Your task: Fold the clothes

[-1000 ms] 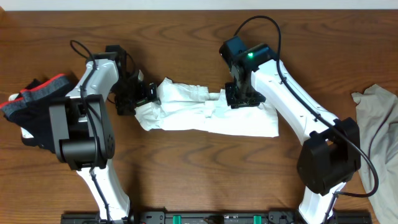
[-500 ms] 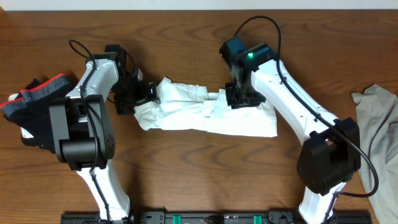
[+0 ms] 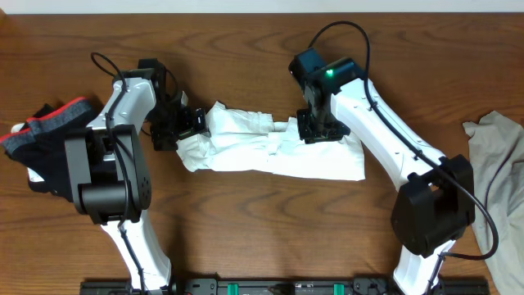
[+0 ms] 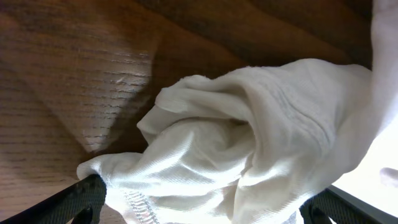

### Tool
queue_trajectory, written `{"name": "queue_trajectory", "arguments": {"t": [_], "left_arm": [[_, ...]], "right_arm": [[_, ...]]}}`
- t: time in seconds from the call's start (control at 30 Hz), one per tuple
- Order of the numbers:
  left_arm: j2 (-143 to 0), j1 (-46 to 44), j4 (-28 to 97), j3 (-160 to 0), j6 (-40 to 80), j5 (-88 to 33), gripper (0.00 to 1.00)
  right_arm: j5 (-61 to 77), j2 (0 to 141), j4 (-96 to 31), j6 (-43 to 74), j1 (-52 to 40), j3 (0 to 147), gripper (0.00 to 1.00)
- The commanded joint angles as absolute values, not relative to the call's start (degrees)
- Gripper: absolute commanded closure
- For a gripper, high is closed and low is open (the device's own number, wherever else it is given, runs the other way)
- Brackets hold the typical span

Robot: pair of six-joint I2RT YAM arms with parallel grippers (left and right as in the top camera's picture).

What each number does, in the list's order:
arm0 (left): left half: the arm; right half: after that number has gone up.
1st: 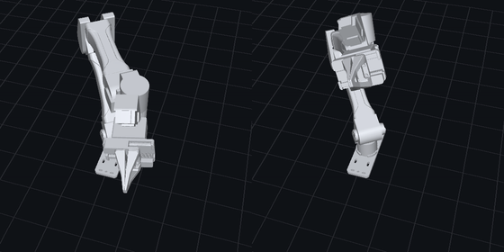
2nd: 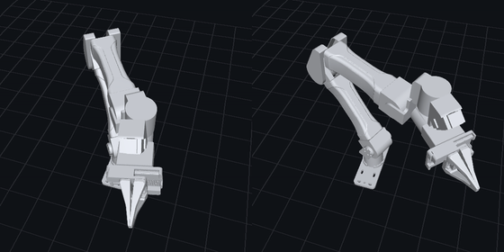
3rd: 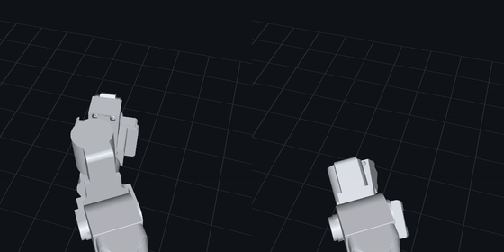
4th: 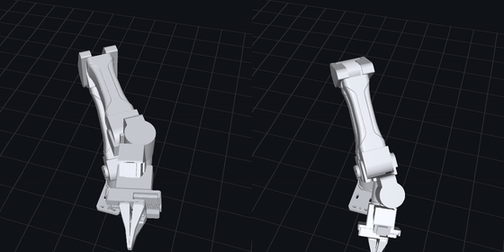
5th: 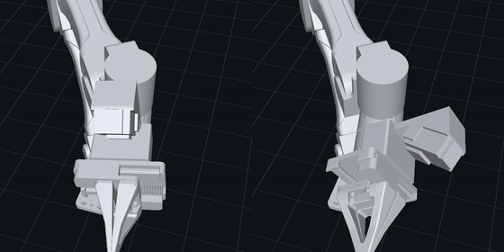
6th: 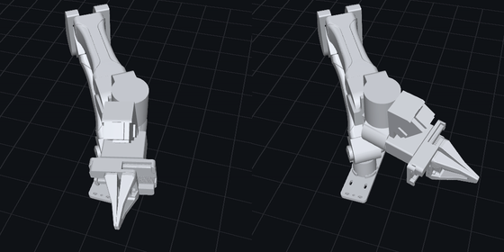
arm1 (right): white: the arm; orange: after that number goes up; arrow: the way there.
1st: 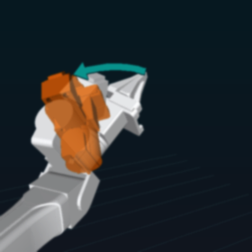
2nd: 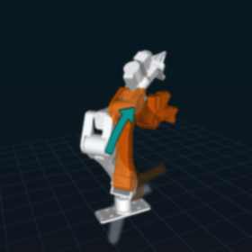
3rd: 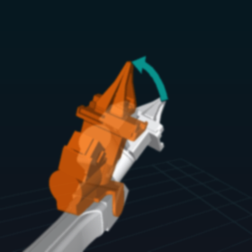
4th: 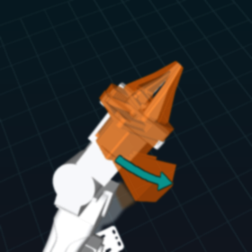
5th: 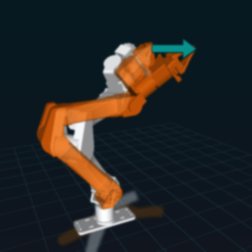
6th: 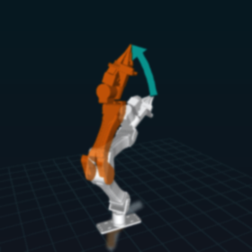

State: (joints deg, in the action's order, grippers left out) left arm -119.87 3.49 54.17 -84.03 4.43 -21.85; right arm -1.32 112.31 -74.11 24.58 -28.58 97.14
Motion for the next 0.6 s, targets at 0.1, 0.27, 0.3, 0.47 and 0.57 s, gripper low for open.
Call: {"name": "queue_trajectory", "arguments": {"t": [0.1,0.27,0.3,0.47,0.57], "left_arm": [[-116.36,3.57,54.52,-83.94,3.46,-18.44,0.02],[-116.20,3.55,54.48,-83.92,3.51,-16.62,0.02],[-116.20,3.55,54.26,-83.92,3.51,-16.64,0.02],[-116.36,3.53,52.93,-83.88,3.46,-16.93,0.02],[-116.90,3.51,52.10,-83.74,3.46,-17.47,0.02]], "right_arm": [[-2.15,112.62,-74.17,24.62,-28.47,97.76,0.67],[-2.15,112.62,-74.22,24.62,-28.47,97.76,0.67],[-2.15,112.62,-74.19,24.62,-28.47,97.76,0.67],[-2.15,112.62,-74.17,24.62,-28.47,97.76,0.67],[-2.13,112.62,-74.19,24.62,-28.47,97.76,0.67]]}}
